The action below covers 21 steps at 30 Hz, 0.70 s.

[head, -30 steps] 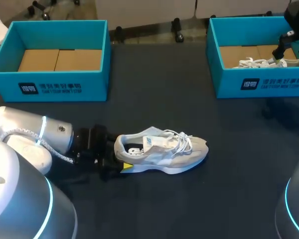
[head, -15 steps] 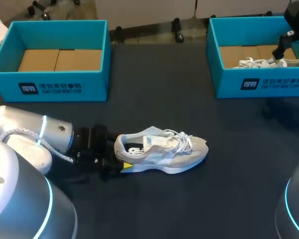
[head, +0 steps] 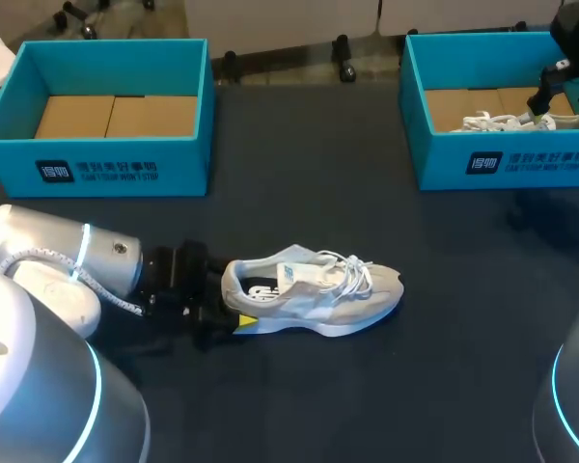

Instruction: Take the shoe out of the shoebox, open the shoe tongue, remove and reinsert the insole, then place the shoe into the shoebox

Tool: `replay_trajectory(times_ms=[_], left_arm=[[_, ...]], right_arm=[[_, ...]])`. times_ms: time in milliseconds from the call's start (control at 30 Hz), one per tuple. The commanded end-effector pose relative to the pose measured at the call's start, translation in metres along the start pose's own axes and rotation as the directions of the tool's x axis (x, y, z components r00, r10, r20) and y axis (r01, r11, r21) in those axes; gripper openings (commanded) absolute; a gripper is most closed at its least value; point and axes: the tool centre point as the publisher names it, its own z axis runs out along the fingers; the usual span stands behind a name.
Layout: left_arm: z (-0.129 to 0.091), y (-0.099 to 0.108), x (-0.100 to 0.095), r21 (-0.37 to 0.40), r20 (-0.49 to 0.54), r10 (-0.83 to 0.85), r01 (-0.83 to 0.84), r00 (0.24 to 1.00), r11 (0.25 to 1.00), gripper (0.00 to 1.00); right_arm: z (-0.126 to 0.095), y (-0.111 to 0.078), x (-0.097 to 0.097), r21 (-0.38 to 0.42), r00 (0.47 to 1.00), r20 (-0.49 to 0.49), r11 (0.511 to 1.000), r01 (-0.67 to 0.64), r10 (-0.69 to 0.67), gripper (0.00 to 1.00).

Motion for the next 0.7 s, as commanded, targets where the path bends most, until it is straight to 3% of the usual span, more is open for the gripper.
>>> replay_trajectory(times_ms=[33,400,700], left_arm=[[0.002,0.002,-0.003,-0.002,0.001,0.0,0.0,1.0,1.0,0.0],[0.002,0.002,-0.003,-0.002,0.001,0.0,0.0,1.0,1.0,0.0],[0.002,0.002,-0.003,-0.002,0.001,0.0,0.0,1.0,1.0,0.0]], right_arm=[[-0.004,0.007,0.015,-0.015,1.0,0.027,1.0,0.009,-0.008,1.0],[-0.024,0.035,0.081,-0.042,0.997,0.05,0.998,-0.056,0.059,1.0],[-0.031,0.038,0.141,-0.042,0.989,0.059,0.99,-0.134,0.136,1.0]])
